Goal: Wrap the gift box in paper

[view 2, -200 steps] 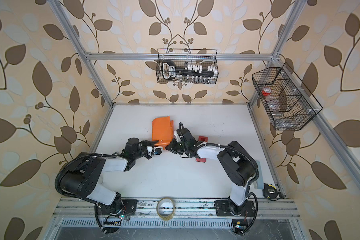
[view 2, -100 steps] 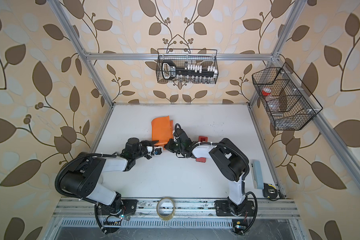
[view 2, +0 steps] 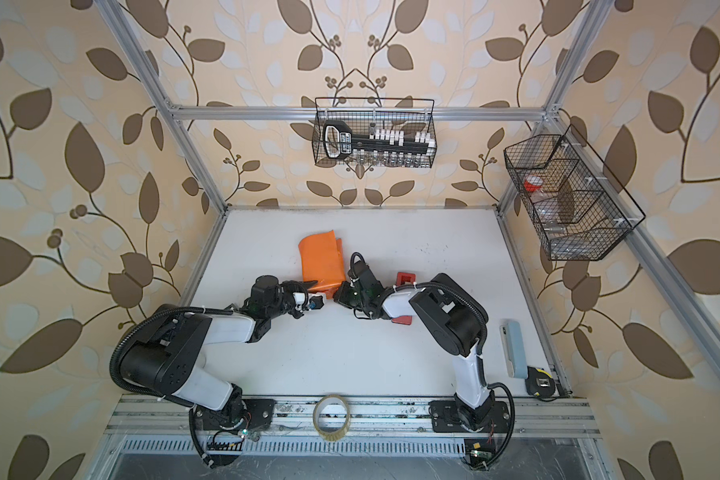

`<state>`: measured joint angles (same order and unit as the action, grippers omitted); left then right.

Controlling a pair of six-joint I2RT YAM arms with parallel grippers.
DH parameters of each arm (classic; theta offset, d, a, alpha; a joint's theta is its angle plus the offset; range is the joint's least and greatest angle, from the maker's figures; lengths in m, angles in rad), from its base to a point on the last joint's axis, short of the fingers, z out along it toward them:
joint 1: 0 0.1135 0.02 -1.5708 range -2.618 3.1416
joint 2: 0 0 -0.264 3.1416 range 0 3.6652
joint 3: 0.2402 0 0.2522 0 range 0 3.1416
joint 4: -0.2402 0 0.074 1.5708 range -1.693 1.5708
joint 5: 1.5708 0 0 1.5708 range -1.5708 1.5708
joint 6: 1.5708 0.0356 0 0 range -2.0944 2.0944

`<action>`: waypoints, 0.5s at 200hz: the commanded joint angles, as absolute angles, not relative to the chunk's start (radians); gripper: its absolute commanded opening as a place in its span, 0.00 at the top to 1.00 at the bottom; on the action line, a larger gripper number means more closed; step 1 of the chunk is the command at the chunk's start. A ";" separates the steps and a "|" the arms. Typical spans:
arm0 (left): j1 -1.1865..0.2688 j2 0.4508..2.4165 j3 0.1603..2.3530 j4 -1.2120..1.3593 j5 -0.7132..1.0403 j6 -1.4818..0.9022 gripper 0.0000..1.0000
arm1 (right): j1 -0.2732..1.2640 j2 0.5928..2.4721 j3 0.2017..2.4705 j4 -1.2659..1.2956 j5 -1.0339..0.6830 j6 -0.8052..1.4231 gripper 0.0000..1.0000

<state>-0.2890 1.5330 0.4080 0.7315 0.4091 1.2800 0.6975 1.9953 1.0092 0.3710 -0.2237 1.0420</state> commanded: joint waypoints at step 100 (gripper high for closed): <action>-0.305 1.530 0.375 0.727 0.399 1.201 0.32 | 0.643 1.830 0.898 0.348 -0.339 0.897 1.00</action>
